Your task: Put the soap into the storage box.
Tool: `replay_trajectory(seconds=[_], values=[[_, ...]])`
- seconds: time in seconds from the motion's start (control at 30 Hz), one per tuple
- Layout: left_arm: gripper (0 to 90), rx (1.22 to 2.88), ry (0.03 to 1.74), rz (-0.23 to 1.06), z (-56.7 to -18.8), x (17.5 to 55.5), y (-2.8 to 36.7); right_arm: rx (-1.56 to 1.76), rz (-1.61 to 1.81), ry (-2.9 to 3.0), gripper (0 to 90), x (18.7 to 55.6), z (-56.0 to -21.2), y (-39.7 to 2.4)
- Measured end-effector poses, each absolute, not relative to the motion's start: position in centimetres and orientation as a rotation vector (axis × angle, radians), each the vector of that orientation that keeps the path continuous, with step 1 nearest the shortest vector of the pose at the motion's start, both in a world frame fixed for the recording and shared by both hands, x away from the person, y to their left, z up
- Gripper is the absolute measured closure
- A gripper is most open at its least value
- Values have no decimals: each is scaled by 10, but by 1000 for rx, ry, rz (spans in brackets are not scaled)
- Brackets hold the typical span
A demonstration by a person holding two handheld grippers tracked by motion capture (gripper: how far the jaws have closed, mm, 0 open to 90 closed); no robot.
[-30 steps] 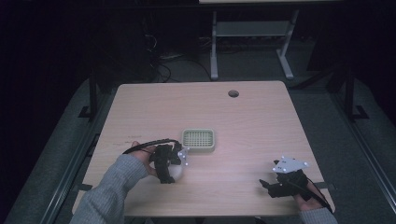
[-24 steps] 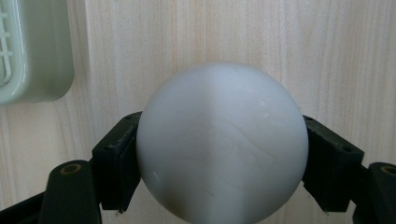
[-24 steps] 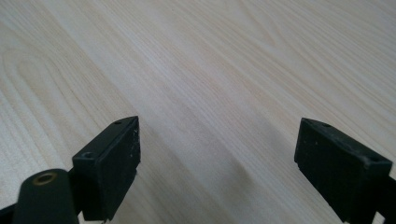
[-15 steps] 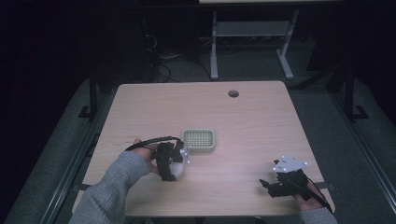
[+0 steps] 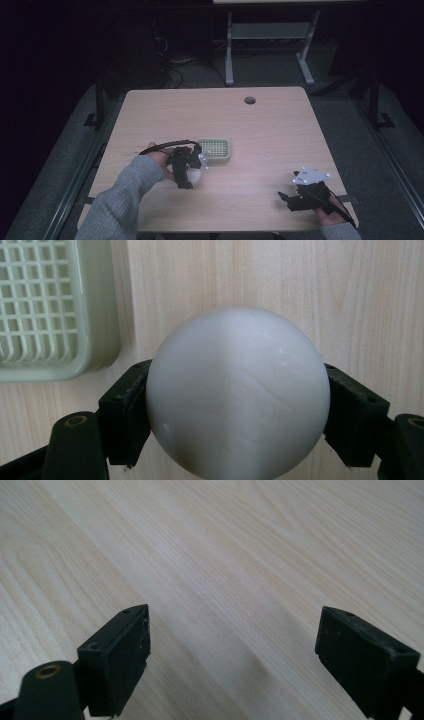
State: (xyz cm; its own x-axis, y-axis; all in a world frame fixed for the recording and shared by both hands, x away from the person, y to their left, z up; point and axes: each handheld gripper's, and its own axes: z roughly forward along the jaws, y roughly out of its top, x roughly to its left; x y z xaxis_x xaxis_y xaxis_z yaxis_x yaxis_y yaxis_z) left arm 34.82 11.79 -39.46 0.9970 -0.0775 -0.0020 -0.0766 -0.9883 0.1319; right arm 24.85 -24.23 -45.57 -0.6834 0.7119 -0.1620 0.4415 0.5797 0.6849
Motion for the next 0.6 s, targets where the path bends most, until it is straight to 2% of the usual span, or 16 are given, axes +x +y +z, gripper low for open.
replay_trajectory(seconds=[0.6], values=[[239, 3023, -141, -8, -386, 359, 107, 926, 873, 2388, 140, 248, -455, -242]])
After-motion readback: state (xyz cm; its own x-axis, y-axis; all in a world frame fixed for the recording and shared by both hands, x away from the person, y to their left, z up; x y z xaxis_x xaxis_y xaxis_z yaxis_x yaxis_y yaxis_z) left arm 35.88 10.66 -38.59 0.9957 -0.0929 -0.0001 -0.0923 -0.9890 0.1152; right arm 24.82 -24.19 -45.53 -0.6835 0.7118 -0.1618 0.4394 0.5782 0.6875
